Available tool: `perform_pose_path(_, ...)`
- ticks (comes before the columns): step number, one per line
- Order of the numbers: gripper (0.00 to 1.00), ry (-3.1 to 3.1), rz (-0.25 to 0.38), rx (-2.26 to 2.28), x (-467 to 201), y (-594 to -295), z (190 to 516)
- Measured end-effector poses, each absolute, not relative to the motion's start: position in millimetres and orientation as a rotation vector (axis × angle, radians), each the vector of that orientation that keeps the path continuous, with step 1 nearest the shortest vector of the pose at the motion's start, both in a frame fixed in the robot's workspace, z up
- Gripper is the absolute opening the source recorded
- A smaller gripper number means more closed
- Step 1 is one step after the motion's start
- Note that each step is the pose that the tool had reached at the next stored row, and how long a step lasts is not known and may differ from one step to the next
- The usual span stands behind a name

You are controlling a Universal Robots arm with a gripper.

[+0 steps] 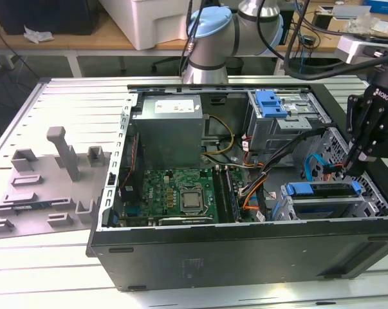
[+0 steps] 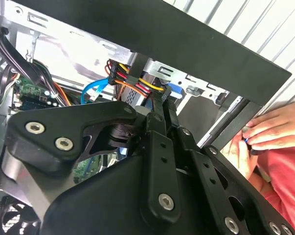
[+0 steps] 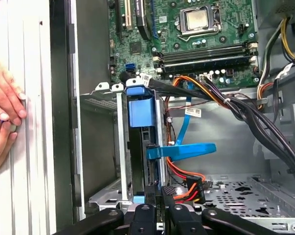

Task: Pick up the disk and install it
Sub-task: 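Insert the disk into the insertion slot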

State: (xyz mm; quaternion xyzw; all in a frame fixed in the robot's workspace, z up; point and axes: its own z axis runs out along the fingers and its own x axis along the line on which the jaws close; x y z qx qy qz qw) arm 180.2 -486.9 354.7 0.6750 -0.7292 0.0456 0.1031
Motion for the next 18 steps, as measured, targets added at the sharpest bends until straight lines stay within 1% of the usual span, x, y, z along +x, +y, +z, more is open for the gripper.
perform_pose_path(7, 0.16, -2.125, 0.14, 2.023, 174, -486, 355)
perform_pose_path(11, 0.16, -2.086, 0.153, 2.071, 173, -486, 355)
perform_pose_path(13, 0.16, -2.09, 0.18, 2.087, 171, -486, 355)
perform_pose_path(18, 0.16, -2.107, 0.218, 2.097, 159, -485, 355)
